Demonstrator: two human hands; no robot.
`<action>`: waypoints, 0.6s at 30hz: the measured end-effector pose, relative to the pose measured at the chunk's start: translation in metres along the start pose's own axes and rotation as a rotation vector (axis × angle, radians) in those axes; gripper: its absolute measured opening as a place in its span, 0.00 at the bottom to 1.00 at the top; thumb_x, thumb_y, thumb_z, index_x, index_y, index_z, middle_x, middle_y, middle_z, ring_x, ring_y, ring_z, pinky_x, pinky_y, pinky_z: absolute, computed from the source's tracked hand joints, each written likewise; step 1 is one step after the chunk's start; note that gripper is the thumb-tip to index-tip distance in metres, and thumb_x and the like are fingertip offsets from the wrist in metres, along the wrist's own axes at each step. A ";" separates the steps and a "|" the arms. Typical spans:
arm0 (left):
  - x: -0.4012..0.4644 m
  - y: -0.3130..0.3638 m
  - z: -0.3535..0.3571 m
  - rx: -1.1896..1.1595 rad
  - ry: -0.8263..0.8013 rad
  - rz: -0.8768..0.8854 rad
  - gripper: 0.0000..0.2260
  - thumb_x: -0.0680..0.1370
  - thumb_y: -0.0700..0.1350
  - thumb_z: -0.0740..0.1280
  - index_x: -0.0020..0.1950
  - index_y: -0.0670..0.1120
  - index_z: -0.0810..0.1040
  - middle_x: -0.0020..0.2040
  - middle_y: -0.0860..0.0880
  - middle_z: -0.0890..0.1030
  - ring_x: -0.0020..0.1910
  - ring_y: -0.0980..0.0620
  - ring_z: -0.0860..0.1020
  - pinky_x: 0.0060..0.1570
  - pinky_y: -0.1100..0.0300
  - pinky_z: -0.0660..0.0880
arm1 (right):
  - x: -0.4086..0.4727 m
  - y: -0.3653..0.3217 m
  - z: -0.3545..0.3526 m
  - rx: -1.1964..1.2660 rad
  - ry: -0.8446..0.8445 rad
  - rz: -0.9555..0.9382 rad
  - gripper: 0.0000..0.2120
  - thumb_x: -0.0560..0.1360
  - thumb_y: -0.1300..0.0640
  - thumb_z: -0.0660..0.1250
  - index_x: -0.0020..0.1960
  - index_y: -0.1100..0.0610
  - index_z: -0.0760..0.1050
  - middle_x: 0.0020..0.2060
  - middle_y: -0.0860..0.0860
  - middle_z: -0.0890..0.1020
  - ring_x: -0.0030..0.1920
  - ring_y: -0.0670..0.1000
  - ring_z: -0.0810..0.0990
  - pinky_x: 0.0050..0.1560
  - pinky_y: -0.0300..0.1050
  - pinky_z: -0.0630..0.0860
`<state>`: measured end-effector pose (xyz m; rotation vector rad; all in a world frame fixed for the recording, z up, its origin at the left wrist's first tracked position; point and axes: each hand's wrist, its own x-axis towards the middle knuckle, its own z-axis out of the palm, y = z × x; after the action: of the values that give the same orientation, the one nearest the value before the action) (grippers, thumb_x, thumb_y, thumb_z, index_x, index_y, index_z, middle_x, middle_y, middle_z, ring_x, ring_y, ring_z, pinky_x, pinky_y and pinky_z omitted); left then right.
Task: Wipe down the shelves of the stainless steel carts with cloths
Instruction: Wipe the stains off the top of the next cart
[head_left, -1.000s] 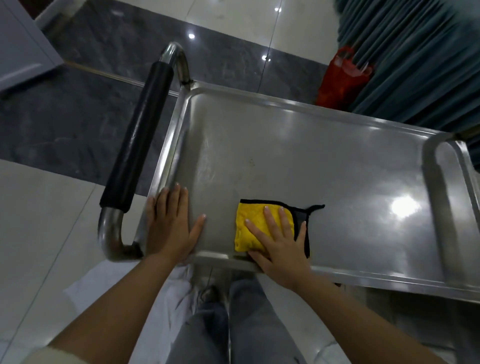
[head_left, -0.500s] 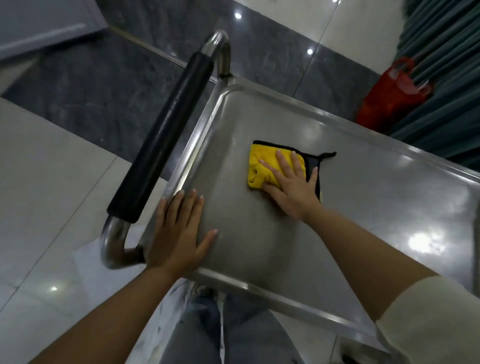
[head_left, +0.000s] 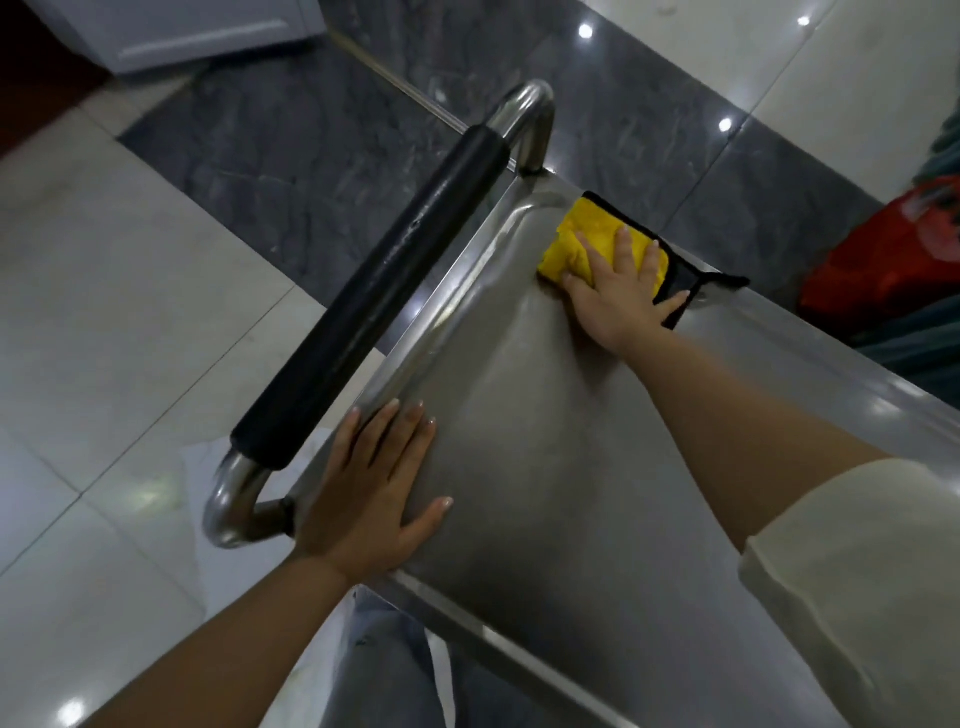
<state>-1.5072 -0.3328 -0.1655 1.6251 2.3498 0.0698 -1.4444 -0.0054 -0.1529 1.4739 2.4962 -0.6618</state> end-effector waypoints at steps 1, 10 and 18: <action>0.003 -0.002 -0.001 -0.005 0.009 0.001 0.36 0.76 0.66 0.53 0.77 0.44 0.61 0.77 0.44 0.62 0.77 0.45 0.55 0.73 0.42 0.49 | 0.003 -0.008 0.001 0.015 -0.004 0.014 0.24 0.76 0.35 0.52 0.71 0.30 0.52 0.77 0.44 0.41 0.75 0.54 0.33 0.63 0.76 0.32; 0.014 -0.011 -0.003 -0.051 0.011 0.001 0.36 0.76 0.67 0.54 0.77 0.46 0.61 0.77 0.45 0.61 0.77 0.45 0.55 0.75 0.43 0.46 | -0.047 -0.018 0.023 -0.159 -0.074 -0.326 0.25 0.78 0.36 0.49 0.72 0.29 0.44 0.77 0.45 0.39 0.75 0.55 0.33 0.65 0.76 0.34; 0.013 -0.013 -0.007 -0.095 0.041 0.050 0.32 0.76 0.58 0.53 0.76 0.44 0.62 0.77 0.44 0.62 0.77 0.44 0.55 0.74 0.40 0.50 | -0.155 0.014 0.063 -0.167 0.038 -0.215 0.25 0.76 0.33 0.46 0.69 0.26 0.36 0.77 0.42 0.40 0.75 0.51 0.32 0.66 0.73 0.35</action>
<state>-1.5250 -0.3243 -0.1638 1.6518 2.2983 0.2243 -1.3603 -0.1508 -0.1568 1.1837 2.6900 -0.4468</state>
